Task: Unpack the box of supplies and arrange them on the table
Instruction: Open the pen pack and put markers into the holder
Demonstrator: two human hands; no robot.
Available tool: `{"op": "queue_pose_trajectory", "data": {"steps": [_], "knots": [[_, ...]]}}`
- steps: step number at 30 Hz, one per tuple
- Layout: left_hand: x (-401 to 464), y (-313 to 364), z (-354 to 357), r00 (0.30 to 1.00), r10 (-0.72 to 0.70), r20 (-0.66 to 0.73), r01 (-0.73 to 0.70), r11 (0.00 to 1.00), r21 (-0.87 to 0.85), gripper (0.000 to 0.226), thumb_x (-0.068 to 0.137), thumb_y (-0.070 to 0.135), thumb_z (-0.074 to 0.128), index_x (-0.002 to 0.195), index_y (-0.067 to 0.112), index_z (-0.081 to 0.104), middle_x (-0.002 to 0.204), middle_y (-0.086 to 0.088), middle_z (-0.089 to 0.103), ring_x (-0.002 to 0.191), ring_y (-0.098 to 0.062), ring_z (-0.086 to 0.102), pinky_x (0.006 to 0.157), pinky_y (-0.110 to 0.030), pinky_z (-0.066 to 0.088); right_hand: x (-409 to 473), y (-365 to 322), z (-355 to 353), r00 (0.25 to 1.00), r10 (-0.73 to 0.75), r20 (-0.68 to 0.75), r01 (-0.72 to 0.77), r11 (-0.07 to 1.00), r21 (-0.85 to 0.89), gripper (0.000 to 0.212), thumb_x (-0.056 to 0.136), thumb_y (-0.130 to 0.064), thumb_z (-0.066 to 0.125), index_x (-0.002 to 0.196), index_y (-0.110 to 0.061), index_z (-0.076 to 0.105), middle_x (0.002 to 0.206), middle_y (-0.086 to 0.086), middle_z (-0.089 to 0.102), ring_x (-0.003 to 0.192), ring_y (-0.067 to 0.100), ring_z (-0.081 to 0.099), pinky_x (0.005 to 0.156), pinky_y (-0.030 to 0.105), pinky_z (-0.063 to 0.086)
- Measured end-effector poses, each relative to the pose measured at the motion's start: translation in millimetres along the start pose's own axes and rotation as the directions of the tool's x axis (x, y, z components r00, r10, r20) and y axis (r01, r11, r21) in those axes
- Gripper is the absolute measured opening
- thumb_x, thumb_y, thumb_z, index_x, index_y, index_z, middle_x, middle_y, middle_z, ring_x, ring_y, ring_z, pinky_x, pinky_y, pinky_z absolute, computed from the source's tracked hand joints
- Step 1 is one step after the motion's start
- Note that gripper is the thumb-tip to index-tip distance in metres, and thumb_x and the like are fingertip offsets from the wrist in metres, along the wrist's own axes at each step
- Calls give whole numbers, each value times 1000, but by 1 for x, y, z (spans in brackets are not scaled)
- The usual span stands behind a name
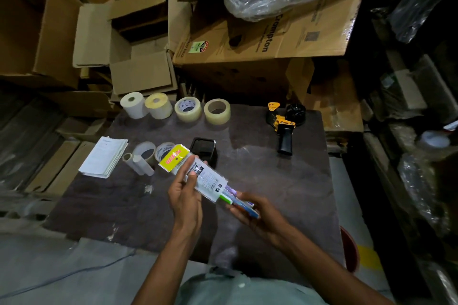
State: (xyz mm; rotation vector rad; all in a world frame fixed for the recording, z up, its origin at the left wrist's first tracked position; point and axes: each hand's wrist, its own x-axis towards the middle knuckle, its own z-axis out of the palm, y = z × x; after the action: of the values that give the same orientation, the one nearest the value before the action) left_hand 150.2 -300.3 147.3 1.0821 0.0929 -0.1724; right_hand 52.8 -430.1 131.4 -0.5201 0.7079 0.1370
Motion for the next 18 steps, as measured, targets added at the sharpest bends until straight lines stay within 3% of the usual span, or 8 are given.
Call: {"op": "queue_pose_trajectory", "data": {"steps": [5,9,12,15,18], "knots": [[-10,-9,-7,999,-28,16,29,999,-22,36,97,-2,48,129,7,60,127,-8,66,116,-25,64,92,-34,56,8,6,14,997,32,76,-34,999,15,38,90,-27,62,117,0,65,117,21,68,100,28,69,82,34,60],[-11,-8,-14,999,-40,-6,40,999,-13,34,96,-1,50,126,10,63,130,-10,64,113,-22,65,84,-29,57,16,15,23,999,-46,27,50,990,-131,31,88,-17,65,116,-3,66,110,18,72,87,21,70,78,28,60],[-7,-5,-22,998,-56,-20,56,998,2,35,95,-2,51,128,7,61,132,-13,62,112,-21,65,83,-29,57,21,22,25,993,-113,43,119,975,-188,31,88,-11,67,118,-2,66,116,16,70,98,20,69,88,27,57],[-3,-2,-32,997,-64,-49,65,998,9,35,96,-1,51,130,6,60,130,-11,64,109,-20,66,84,-31,58,26,28,28,991,-127,47,133,973,-191,34,86,-9,69,120,-1,66,118,16,70,106,22,68,85,24,57],[7,5,-44,993,-67,-96,66,998,-8,35,96,-1,51,128,7,61,127,-8,65,103,-15,68,84,-32,59,30,33,29,991,-118,66,130,968,-214,35,87,-9,68,121,-1,66,118,15,70,115,26,64,95,29,54]]}}
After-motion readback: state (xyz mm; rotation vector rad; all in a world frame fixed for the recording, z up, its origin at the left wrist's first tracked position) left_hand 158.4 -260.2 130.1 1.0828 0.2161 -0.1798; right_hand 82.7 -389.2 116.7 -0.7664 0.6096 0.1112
